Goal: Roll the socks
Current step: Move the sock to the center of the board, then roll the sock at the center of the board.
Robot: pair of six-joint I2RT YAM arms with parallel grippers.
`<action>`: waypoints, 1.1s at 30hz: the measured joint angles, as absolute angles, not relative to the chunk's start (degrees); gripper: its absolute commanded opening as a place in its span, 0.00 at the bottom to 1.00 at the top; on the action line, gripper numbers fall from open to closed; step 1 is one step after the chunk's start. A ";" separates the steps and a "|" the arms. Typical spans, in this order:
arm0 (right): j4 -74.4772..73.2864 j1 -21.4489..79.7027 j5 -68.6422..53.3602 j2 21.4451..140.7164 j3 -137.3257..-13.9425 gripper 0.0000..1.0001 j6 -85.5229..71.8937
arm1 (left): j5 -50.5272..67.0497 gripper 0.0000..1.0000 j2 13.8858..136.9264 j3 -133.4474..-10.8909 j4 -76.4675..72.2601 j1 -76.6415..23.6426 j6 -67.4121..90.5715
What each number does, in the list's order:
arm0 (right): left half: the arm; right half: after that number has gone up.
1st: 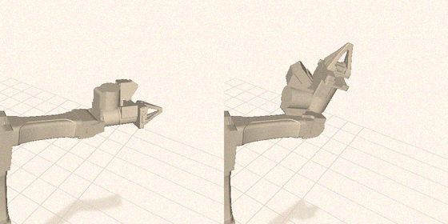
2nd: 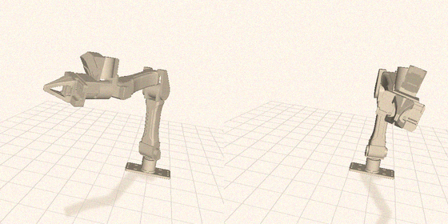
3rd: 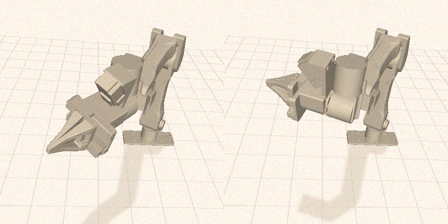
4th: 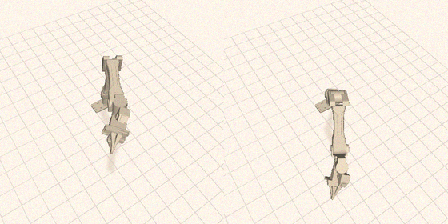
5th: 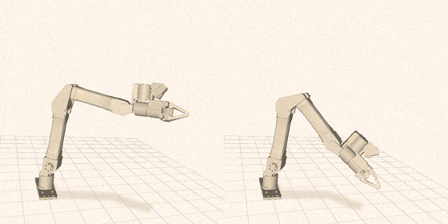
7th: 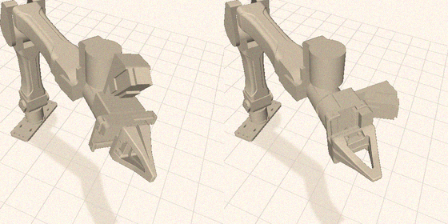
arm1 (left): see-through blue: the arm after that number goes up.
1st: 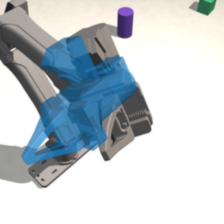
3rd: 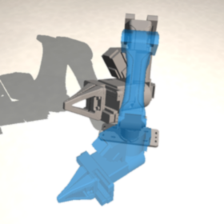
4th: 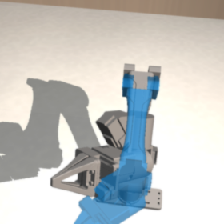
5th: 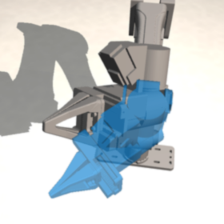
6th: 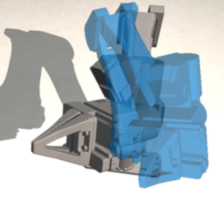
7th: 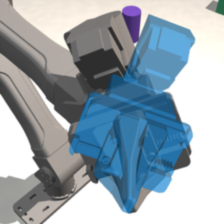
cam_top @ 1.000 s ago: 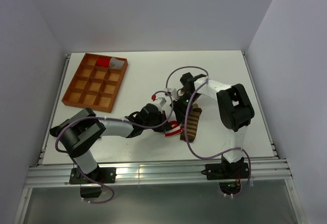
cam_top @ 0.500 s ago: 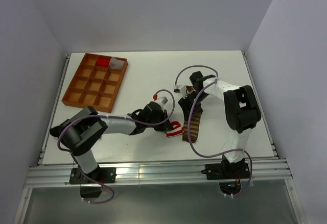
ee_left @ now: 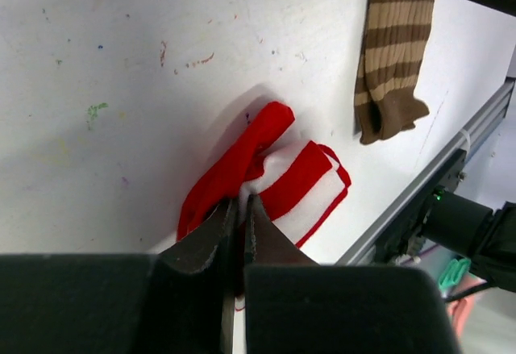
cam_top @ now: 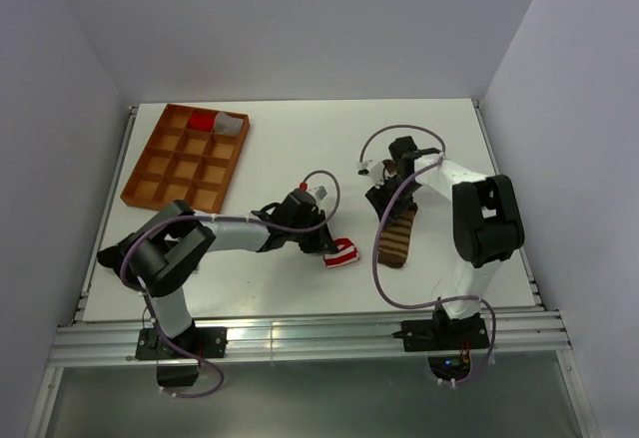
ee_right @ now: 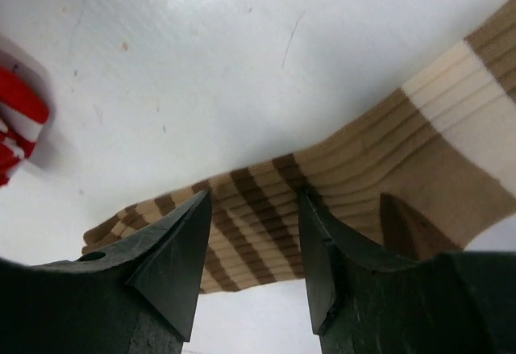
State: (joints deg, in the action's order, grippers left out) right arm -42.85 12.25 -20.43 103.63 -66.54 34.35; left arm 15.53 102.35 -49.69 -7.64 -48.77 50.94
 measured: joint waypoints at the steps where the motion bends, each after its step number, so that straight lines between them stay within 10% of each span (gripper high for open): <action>1: -42.37 12.12 -20.49 102.74 -65.78 0.55 34.81 | 16.29 0.00 102.54 -49.80 -7.31 -48.47 50.94; 33: -36.42 37.04 -29.26 75.20 -45.08 0.71 53.69 | 35.77 0.00 110.63 -56.53 0.49 -44.23 51.37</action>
State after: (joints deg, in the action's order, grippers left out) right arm -36.42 37.04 -29.26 75.20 -45.08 53.69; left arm 35.77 110.63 -56.53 0.49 -44.23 51.37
